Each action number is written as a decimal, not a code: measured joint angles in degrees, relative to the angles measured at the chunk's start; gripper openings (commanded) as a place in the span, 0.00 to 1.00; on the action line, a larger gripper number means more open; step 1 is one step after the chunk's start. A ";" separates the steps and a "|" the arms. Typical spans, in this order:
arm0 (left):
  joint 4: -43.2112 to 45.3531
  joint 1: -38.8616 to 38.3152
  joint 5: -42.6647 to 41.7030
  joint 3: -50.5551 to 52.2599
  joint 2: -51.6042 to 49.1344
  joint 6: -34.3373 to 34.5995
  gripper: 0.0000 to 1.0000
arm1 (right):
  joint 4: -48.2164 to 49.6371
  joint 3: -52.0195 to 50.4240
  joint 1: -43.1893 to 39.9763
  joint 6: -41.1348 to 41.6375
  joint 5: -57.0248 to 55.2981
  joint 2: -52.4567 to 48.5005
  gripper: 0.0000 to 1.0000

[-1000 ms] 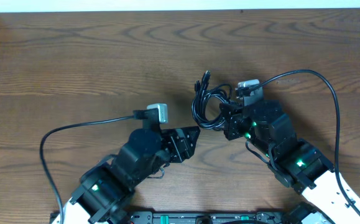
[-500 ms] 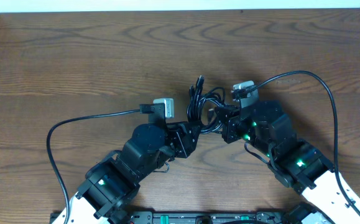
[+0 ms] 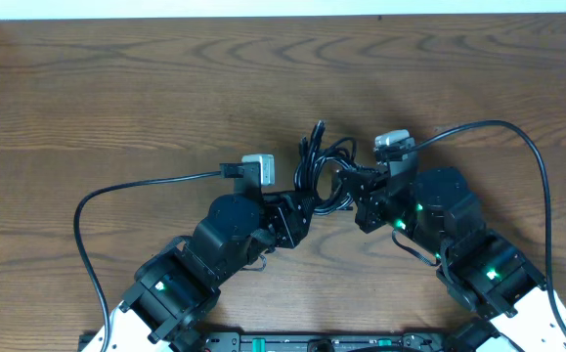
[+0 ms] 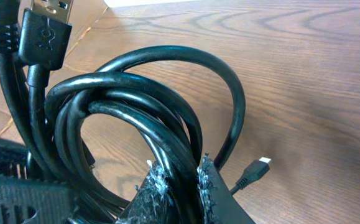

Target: Untangle cables

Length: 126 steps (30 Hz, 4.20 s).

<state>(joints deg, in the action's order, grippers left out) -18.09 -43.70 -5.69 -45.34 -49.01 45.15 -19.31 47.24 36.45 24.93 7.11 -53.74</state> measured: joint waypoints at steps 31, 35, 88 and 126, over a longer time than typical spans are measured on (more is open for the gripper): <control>3.30 0.00 2.05 0.02 -0.17 1.44 0.07 | -3.76 0.00 0.00 -1.03 -1.40 0.02 0.99; 3.30 0.22 3.67 0.00 -0.17 3.43 0.07 | -3.78 0.00 0.00 -0.57 -1.60 0.26 0.99; 13.81 4.85 -8.96 0.07 3.78 9.29 0.07 | -4.96 0.00 -0.72 1.05 -6.16 2.38 0.99; 40.72 18.56 -44.30 0.07 3.76 18.60 0.07 | 10.58 0.00 -0.74 -18.16 19.91 13.14 0.89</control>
<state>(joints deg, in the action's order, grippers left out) 22.63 -25.15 -50.00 -45.28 -45.25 63.75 -8.73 47.24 35.70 6.76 27.03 -40.60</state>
